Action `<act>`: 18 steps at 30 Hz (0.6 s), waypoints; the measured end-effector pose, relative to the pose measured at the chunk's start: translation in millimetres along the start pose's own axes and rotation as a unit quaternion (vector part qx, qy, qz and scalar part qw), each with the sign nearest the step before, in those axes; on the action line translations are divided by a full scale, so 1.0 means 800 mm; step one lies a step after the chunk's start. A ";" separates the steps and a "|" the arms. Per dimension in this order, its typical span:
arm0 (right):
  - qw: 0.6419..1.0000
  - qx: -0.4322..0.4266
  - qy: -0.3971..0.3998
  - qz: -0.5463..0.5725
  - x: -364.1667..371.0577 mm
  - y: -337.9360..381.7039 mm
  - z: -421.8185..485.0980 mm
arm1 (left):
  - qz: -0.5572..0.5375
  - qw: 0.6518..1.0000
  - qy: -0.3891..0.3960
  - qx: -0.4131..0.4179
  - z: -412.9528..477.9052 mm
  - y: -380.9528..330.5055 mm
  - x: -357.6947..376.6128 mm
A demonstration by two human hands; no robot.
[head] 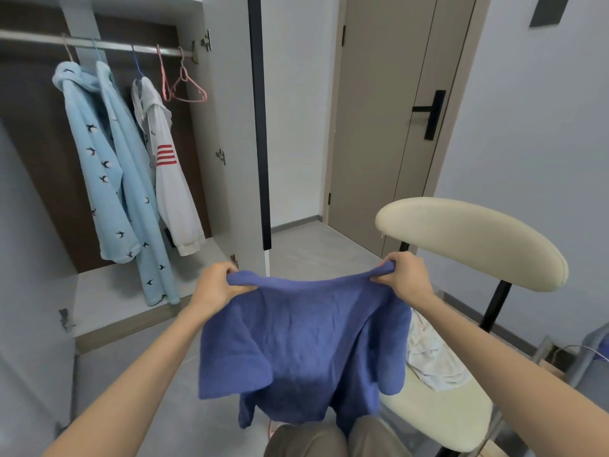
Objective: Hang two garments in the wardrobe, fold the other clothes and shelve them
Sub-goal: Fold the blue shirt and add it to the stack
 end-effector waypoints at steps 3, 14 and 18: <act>0.999 0.023 -0.044 -0.021 -0.002 0.003 0.001 | 0.004 0.999 0.030 -0.023 -0.001 0.001 -0.001; 0.995 0.034 0.090 0.023 0.033 -0.003 0.025 | -0.030 0.999 -0.026 -0.023 -0.008 0.012 -0.031; 0.949 0.076 0.093 0.292 0.049 -0.013 0.027 | 0.007 0.997 -0.054 -0.061 -0.013 0.037 -0.042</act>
Point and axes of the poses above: each hand's wrist, its own z-axis towards the middle knuckle, its own x-axis out of the palm, y = z × x, the point moved 7 cm from there along z, towards the middle knuckle, and after that the axes turned 7 degrees about y, right-handed, at the moved point
